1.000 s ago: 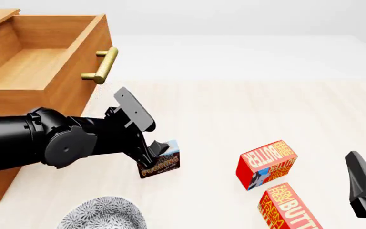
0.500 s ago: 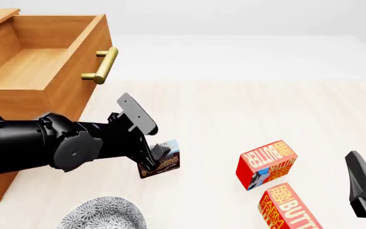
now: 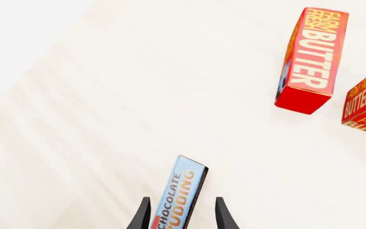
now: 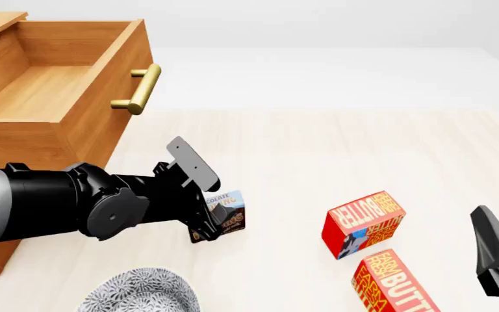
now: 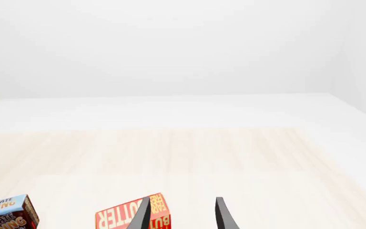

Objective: Put the chocolate pudding in the top drawer of the cabinet and close it.

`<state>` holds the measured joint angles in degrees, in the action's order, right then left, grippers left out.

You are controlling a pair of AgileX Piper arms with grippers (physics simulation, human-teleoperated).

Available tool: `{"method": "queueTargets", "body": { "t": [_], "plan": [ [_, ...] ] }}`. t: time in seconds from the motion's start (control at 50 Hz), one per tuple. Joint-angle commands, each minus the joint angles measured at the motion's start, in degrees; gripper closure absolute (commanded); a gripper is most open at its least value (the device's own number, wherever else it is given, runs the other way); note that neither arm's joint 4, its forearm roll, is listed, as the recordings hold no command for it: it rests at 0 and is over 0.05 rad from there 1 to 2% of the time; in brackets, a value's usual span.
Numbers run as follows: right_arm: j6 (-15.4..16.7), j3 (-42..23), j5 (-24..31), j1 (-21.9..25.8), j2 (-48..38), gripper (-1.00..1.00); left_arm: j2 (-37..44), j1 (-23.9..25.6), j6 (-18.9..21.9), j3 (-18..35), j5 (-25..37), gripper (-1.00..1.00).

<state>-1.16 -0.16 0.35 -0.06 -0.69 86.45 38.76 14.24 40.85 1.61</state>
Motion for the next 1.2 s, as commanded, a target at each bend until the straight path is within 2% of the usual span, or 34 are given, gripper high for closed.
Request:
{"method": "queueTargets", "body": {
  "t": [0.02,1.2],
  "plan": [
    [-0.01,0.0,0.0,-0.01,0.0,-1.0,0.9,-0.33,-0.18,-0.42,-1.14,-1.0],
    [0.01,0.0,-0.01,-0.01,-0.03,-1.0,6.22,-2.51,0.14,-1.83,-6.21,-1.0]
  ]
}}
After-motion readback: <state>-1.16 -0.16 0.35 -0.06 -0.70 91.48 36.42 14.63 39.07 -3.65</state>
